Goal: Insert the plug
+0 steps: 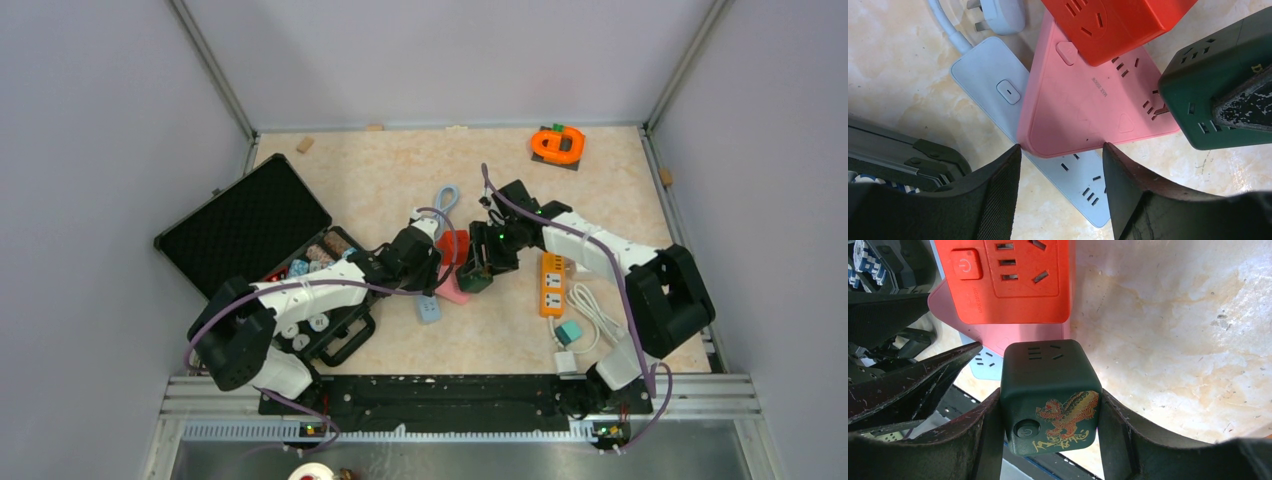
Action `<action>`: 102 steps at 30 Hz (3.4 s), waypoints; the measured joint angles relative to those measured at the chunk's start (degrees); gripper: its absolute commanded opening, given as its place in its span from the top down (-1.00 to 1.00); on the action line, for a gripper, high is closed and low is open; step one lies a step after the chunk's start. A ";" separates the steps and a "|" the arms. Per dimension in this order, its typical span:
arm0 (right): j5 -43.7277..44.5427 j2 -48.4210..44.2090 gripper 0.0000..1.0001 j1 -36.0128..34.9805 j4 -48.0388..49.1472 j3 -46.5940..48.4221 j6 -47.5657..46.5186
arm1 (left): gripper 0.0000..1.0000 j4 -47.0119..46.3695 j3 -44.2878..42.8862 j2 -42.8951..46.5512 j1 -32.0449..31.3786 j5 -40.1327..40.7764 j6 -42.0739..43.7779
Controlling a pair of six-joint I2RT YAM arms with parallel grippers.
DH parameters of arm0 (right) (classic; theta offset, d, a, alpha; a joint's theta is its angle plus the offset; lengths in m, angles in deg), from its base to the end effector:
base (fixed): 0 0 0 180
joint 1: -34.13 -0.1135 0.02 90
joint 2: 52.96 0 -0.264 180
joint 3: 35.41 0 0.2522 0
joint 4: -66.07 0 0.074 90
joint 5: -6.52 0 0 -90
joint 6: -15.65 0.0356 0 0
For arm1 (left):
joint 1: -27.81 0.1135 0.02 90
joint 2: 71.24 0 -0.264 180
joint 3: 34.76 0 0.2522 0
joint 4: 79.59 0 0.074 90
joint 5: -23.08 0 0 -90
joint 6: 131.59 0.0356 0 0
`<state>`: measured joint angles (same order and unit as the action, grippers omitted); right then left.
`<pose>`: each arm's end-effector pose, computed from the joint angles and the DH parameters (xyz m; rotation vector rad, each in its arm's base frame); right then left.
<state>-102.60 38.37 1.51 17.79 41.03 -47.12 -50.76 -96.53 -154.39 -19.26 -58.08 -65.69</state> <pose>0.2619 0.1815 0.2166 -0.2446 2.7982 0.7436 0.2037 -0.2110 0.1998 0.4235 2.4308 -0.3644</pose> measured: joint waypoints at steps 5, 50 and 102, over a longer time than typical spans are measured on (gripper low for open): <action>-0.37 0.33 1.00 0.00 0.74 0.02 0.48 | -0.08 0.20 -0.02 0.02 0.02 0.17 0.02; -1.53 -2.14 1.00 0.04 12.07 -7.37 9.38 | 0.06 0.11 1.01 -1.01 0.13 -0.02 0.04; 5.09 -2.73 1.00 0.26 8.57 -5.11 9.99 | 0.18 -8.92 12.13 4.98 -0.42 -6.47 -10.82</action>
<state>-97.50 35.63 1.77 26.35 35.92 -37.14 -59.68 -84.40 -149.41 -19.67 -64.55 -76.51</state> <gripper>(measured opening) 0.566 0.426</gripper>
